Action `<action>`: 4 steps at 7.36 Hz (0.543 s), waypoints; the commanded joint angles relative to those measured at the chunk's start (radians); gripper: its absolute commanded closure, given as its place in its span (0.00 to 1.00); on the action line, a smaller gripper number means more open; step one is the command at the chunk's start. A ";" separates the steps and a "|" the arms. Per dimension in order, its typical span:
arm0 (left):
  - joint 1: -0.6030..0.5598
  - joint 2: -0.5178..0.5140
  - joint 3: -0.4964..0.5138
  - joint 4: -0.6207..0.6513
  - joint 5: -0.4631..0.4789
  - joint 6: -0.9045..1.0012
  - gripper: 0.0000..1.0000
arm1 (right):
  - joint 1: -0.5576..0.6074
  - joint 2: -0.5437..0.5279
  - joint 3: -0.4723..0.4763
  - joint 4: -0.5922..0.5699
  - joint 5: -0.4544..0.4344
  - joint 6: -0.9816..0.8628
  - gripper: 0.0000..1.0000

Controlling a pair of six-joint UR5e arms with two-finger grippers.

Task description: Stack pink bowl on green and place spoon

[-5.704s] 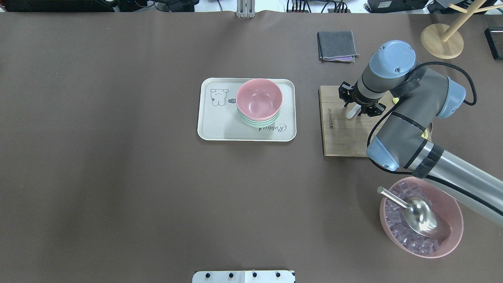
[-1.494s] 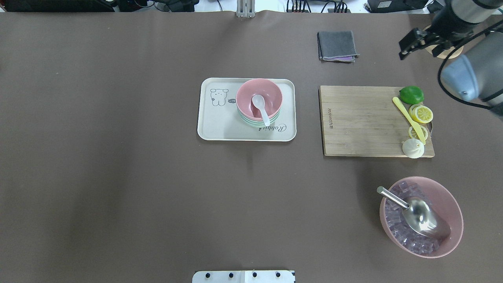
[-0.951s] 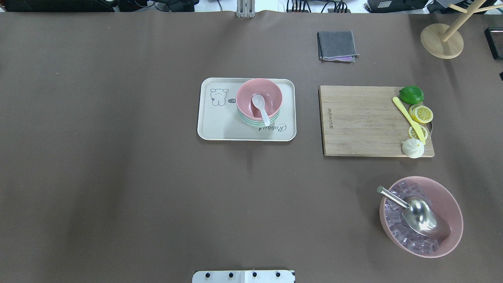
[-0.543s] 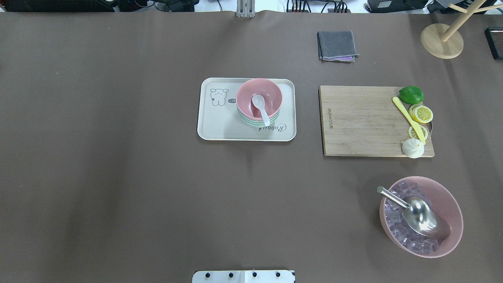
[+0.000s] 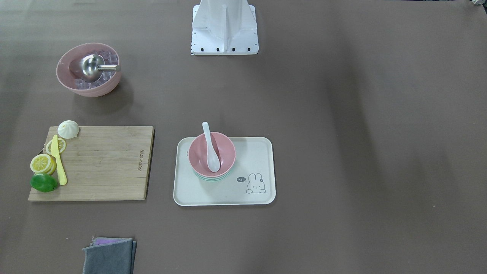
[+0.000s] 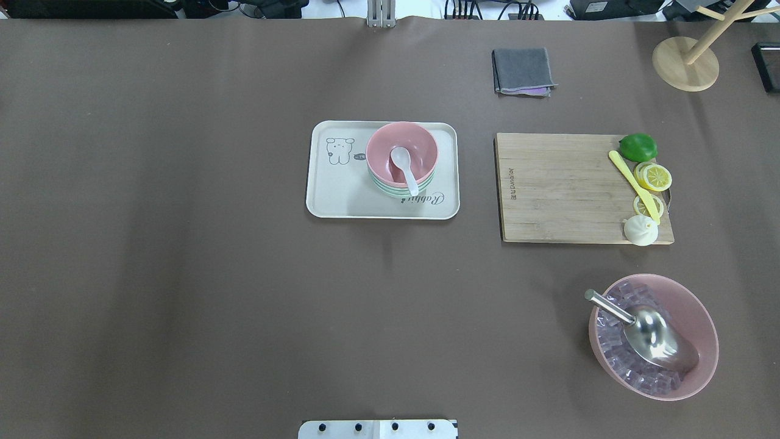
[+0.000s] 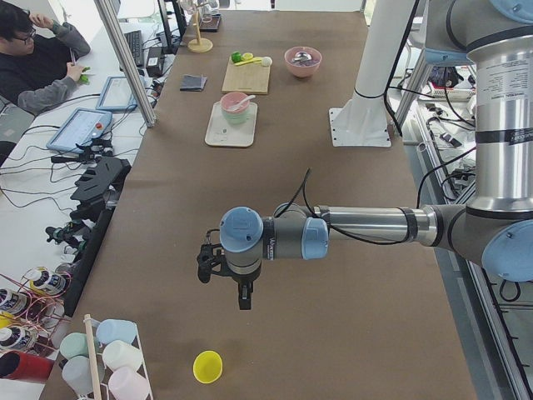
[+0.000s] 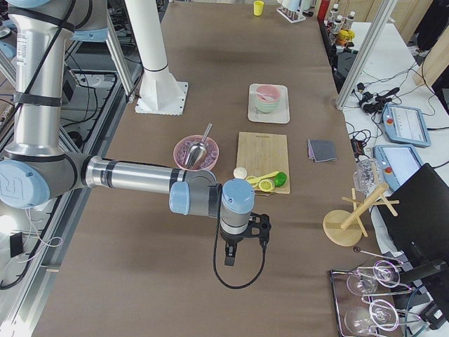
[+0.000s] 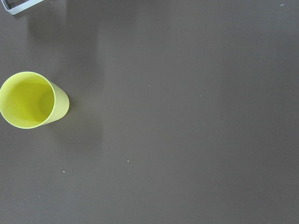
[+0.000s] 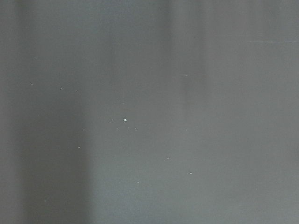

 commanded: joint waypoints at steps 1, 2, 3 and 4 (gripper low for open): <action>0.001 0.010 -0.016 0.000 0.000 0.003 0.02 | 0.001 -0.034 0.046 0.000 0.002 0.000 0.00; 0.001 0.010 -0.013 -0.001 0.000 0.003 0.02 | 0.001 -0.039 0.050 0.000 0.002 0.000 0.00; 0.001 0.010 -0.013 -0.001 0.003 0.003 0.02 | 0.001 -0.039 0.048 -0.001 0.002 0.000 0.00; 0.001 0.010 -0.015 -0.004 0.005 0.003 0.02 | 0.001 -0.040 0.047 -0.001 0.001 0.000 0.00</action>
